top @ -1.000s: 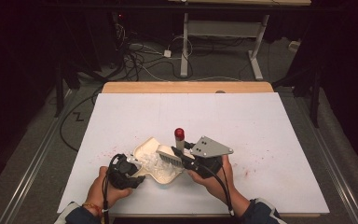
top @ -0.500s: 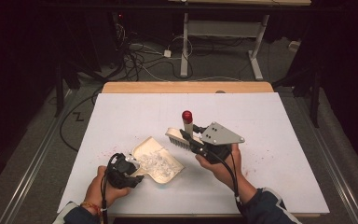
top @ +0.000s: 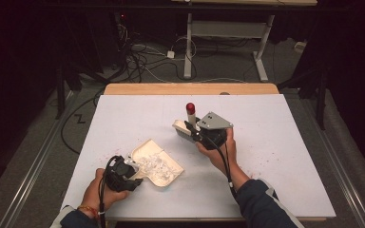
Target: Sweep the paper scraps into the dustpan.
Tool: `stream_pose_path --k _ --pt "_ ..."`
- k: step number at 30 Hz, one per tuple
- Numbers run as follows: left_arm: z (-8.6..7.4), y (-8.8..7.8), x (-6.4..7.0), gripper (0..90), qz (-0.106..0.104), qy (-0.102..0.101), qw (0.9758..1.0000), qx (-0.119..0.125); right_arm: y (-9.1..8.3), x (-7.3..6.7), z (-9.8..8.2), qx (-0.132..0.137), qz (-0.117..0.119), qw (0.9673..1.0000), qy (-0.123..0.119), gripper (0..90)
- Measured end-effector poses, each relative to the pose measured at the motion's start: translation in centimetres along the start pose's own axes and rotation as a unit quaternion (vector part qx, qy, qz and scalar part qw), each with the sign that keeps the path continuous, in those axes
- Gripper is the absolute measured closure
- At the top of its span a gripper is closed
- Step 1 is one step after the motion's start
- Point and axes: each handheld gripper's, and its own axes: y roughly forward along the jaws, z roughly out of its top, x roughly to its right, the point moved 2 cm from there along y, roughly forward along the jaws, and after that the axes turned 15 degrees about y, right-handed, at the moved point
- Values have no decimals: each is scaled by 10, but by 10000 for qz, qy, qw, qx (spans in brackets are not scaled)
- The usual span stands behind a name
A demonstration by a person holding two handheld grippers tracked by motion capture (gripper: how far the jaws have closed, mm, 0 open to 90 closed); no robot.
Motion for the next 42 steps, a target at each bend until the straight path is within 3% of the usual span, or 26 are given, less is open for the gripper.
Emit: stream_pose_path --k 6,13,17,23,26,30,34,37,42 --pt "0 -1 1 631 43 15 10000 -40 -7 -28 -8 -207 261 9994 -81 696" --pt "1 -1 1 632 71 34 9999 -89 -15 -41 -11 -245 492 9985 39 695" --pt "1 0 1 631 78 38 9999 -90 -25 -50 -12 -305 838 9958 184 700" --pt "1 -1 2 631 87 38 9999 -97 -43 -64 -4 -247 1339 9905 205 708" --pt "0 -1 2 631 77 15 9999 -80 -51 -69 3 -141 1158 9931 -74 708" --pt "0 -1 1 631 51 -20 10000 -55 -58 -64 13 36 1126 9936 -46 708" --pt "-1 -3 -1 631 16 -37 10000 -34 -61 -52 21 180 892 9958 -18 707" --pt "-3 -3 -3 631 42 -57 10000 -13 -59 -45 20 111 849 9963 103 707" --pt "-4 -5 -2 631 52 -65 9999 -75 -51 -35 7 -125 471 9988 25 707"
